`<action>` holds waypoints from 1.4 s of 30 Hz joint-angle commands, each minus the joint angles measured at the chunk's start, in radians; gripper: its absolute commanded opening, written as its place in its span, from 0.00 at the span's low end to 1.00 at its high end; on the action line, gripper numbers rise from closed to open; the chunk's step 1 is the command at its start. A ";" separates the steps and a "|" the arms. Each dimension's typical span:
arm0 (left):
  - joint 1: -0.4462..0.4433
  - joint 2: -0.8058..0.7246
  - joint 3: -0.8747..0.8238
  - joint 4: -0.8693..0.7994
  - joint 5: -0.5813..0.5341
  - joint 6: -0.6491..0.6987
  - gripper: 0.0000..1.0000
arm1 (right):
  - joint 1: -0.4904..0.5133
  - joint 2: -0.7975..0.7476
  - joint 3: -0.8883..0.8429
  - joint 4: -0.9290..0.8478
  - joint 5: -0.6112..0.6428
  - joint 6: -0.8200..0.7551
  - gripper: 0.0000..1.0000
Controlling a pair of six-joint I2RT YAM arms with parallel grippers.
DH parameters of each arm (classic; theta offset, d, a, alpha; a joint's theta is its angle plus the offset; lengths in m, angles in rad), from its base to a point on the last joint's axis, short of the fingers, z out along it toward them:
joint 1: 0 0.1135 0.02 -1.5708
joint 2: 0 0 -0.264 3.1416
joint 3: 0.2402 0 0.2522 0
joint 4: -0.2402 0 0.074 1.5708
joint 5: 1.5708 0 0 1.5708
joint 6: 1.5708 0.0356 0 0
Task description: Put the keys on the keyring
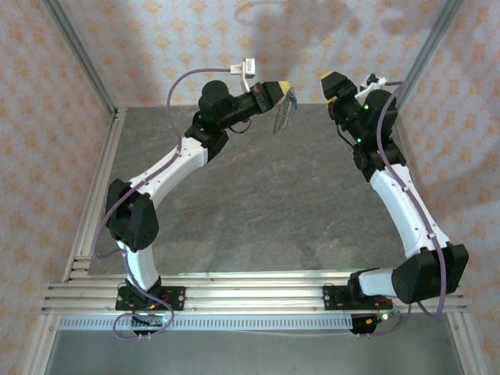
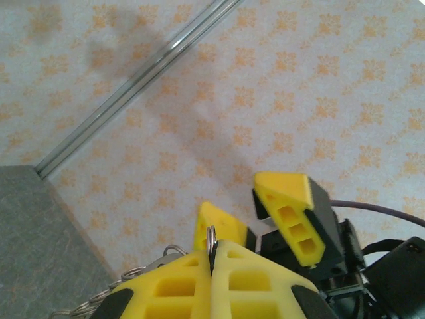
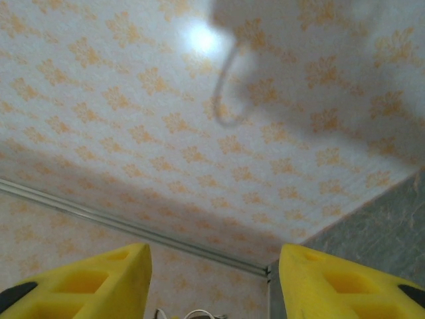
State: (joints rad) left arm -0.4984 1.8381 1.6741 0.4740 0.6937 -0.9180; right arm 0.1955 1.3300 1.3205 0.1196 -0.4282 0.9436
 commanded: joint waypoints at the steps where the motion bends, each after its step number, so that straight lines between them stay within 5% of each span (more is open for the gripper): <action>1: -0.010 -0.045 0.004 0.092 -0.044 0.029 0.00 | 0.000 0.031 0.025 0.023 -0.084 0.043 0.54; 10: -0.011 -0.037 0.023 0.072 -0.051 0.055 0.00 | -0.018 0.110 -0.035 0.202 -0.144 0.178 0.49; 15: -0.007 -0.015 0.031 0.089 -0.044 0.031 0.00 | 0.030 0.138 0.026 0.083 -0.116 0.079 0.49; 23: -0.004 0.028 0.039 0.068 -0.005 0.040 0.00 | 0.020 0.090 -0.138 0.130 -0.022 -0.030 0.51; 42: 0.000 0.066 0.033 0.120 0.076 0.040 0.00 | 0.007 -0.062 -0.323 0.324 -0.042 -0.083 0.29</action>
State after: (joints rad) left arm -0.5079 1.9160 1.6749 0.5163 0.7414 -0.8894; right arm 0.2012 1.2976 1.0000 0.3843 -0.4709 0.8810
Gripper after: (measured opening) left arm 0.043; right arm 0.289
